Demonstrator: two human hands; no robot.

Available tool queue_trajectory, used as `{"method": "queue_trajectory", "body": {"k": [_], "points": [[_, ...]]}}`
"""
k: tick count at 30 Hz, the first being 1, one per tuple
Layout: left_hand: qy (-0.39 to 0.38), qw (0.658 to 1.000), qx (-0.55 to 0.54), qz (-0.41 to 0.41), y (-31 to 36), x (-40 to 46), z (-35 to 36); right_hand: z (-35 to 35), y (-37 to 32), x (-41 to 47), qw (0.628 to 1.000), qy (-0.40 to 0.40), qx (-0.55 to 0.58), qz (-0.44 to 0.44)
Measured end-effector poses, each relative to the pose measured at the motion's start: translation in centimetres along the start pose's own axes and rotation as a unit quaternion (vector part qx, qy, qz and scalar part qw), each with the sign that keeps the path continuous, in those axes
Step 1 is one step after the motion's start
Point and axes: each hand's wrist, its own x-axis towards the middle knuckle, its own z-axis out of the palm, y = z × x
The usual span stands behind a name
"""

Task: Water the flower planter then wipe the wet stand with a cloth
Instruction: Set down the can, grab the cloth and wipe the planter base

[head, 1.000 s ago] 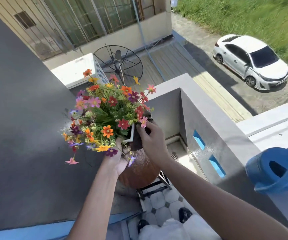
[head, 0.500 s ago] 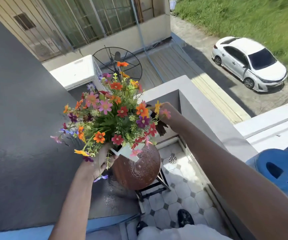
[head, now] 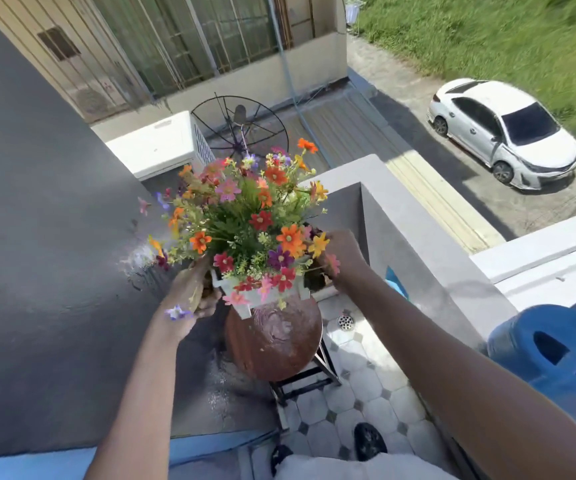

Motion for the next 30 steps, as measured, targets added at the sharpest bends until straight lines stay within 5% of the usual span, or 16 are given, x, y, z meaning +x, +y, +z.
{"method": "queue_trajectory", "body": {"k": [2,5,10,18,22,30], "points": [[0.035,0.996,-0.074,0.032,-0.7,0.4,1.0,0.5,0.5,-1.1,0.999,0.043,0.022,-0.008],[0.081,0.996,-0.037,-0.019,-2.4,0.1,2.3,1.6,1.0,-1.7,0.995,0.08,0.055,-0.006],[-0.041,0.997,0.015,-0.061,-3.8,-1.9,6.8,2.8,0.7,-2.4,0.99,0.124,0.072,-0.01],[0.033,0.997,0.035,-0.061,-8.9,6.0,8.3,4.5,2.0,-5.0,0.989,0.098,0.072,-0.079],[-0.014,0.998,-0.044,-0.043,-2.5,-0.7,9.3,4.4,1.9,-5.9,0.984,0.081,0.07,-0.144],[-0.042,0.985,-0.155,-0.062,-0.8,-1.4,8.3,2.8,-0.4,-2.1,0.957,0.065,-0.043,-0.279]]}}
